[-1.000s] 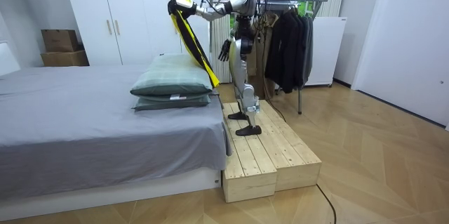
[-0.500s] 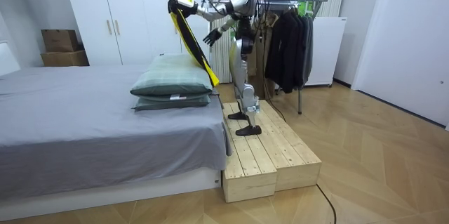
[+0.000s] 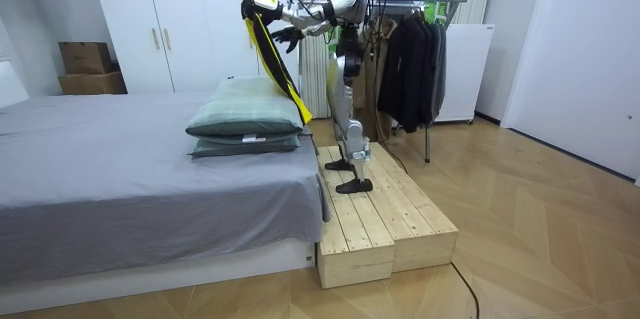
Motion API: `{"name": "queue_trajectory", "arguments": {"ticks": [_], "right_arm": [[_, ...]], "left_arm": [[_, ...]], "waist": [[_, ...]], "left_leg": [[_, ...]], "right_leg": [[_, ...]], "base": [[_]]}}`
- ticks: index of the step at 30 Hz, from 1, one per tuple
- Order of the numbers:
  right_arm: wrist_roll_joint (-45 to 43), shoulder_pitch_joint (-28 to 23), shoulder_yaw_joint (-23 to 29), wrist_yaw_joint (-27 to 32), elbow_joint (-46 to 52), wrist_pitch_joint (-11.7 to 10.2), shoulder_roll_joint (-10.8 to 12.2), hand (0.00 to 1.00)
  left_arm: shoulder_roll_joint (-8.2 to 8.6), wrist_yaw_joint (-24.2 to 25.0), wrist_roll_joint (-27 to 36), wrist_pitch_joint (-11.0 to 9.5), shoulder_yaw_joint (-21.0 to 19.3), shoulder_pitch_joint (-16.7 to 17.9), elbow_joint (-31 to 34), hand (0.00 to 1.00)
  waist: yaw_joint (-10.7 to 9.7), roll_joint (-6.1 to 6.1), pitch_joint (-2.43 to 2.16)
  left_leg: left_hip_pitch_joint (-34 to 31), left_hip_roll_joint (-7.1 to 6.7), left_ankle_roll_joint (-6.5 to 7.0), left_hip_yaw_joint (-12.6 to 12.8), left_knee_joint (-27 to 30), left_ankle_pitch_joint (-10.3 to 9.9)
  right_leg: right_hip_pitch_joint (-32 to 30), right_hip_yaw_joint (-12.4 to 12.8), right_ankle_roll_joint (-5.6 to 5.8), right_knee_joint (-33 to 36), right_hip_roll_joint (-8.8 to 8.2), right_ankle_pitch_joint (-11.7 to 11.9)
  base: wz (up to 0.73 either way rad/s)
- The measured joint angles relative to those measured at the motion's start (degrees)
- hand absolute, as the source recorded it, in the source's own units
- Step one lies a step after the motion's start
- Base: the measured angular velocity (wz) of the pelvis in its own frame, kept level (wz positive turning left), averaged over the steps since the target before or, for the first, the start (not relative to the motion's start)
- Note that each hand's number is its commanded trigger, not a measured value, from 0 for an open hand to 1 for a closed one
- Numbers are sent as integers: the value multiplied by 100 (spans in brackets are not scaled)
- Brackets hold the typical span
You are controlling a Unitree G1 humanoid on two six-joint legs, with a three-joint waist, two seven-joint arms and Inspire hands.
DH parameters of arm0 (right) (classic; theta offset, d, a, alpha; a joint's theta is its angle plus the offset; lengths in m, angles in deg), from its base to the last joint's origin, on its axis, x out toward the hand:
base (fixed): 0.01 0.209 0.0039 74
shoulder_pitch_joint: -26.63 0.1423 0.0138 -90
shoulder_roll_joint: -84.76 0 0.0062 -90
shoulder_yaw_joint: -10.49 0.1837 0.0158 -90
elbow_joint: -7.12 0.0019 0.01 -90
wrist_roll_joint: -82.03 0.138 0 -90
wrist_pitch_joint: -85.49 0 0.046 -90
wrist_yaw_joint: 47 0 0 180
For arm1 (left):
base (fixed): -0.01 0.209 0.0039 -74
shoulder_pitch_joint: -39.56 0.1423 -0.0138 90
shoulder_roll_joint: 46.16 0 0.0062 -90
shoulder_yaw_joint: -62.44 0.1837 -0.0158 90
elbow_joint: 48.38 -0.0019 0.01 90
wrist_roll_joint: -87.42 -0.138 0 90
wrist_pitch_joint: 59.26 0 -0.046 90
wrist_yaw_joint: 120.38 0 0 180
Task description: Hang clothes
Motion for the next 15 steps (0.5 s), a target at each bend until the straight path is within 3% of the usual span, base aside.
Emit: {"name": "queue_trajectory", "arguments": {"ticks": [5,15], "right_arm": [[-324,-5,-16,181,320,-12,-2,0],[-341,-8,-548,306,582,14,-17,0]], "left_arm": [[9,159,-29,28,-1,0,227,100],[62,294,0,268,8,0,265,100]], "waist": [[95,57,-31],[226,79,-20]], "left_leg": [[-32,1,0,-39,19,1],[-40,1,0,-65,26,1]], "right_leg": [[10,-54,-1,-6,-6,1],[14,-92,-7,-8,-8,-4]], "base": [[5],[1]]}}
